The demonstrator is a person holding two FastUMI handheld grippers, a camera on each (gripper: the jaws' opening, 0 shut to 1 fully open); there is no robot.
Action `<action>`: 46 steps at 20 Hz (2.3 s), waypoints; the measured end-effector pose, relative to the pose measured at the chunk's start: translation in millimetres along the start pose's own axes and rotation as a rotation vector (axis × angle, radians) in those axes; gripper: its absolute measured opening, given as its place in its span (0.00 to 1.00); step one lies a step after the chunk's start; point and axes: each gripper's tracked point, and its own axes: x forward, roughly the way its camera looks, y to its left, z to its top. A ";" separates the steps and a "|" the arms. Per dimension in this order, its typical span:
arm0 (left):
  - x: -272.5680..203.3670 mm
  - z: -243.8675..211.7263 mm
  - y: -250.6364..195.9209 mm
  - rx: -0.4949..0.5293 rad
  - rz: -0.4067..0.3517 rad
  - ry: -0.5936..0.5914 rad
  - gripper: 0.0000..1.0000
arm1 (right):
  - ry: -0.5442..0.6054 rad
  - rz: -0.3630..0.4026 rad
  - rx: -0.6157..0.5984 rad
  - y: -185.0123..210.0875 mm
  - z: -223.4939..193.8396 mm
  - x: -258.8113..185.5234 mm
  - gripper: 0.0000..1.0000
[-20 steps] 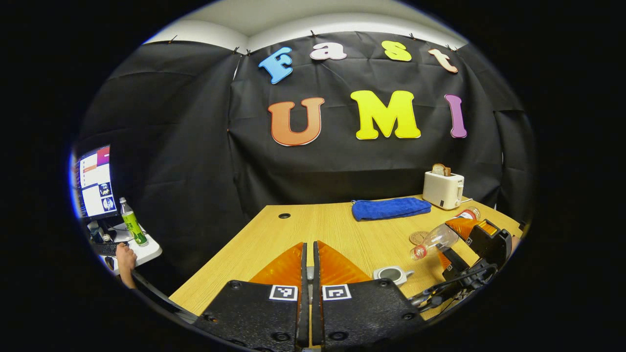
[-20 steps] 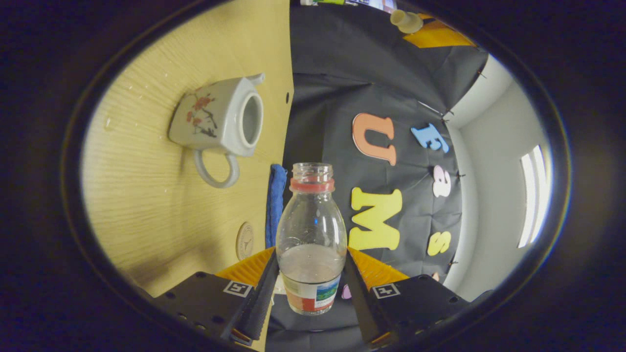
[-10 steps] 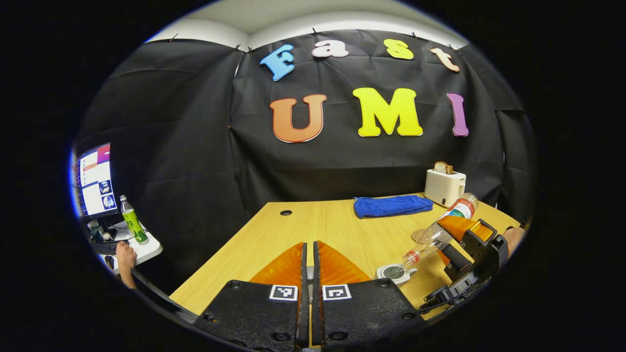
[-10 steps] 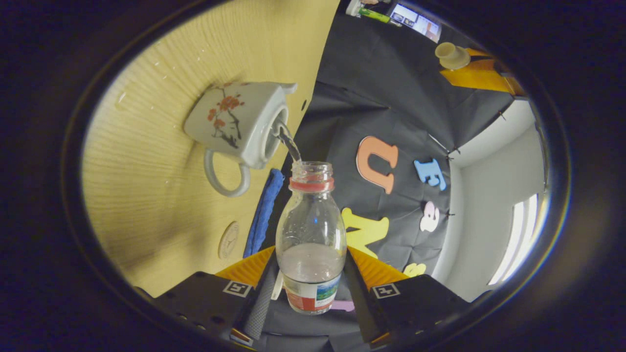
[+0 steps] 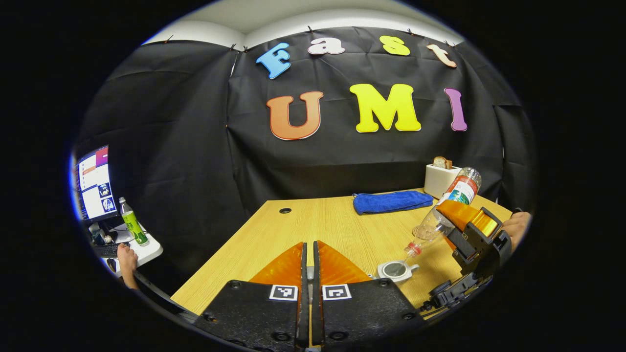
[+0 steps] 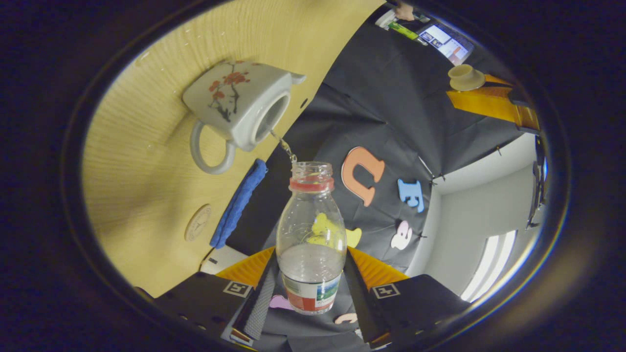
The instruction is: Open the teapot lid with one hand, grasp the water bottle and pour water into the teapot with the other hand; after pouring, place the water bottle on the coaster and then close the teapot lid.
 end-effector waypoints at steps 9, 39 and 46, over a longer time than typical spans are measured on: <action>0.7 -4.1 0.6 0.007 0.004 0.012 0.04 | -0.026 -0.160 -0.120 -34.3 1.3 4.3 0.75; 6.1 -10.9 3.3 0.016 0.018 0.036 0.04 | 0.089 -0.023 0.386 26.2 -21.1 -7.6 0.77; 7.5 -10.5 -0.2 0.018 0.012 0.036 0.04 | 0.191 0.223 0.820 70.6 -20.8 -8.4 0.74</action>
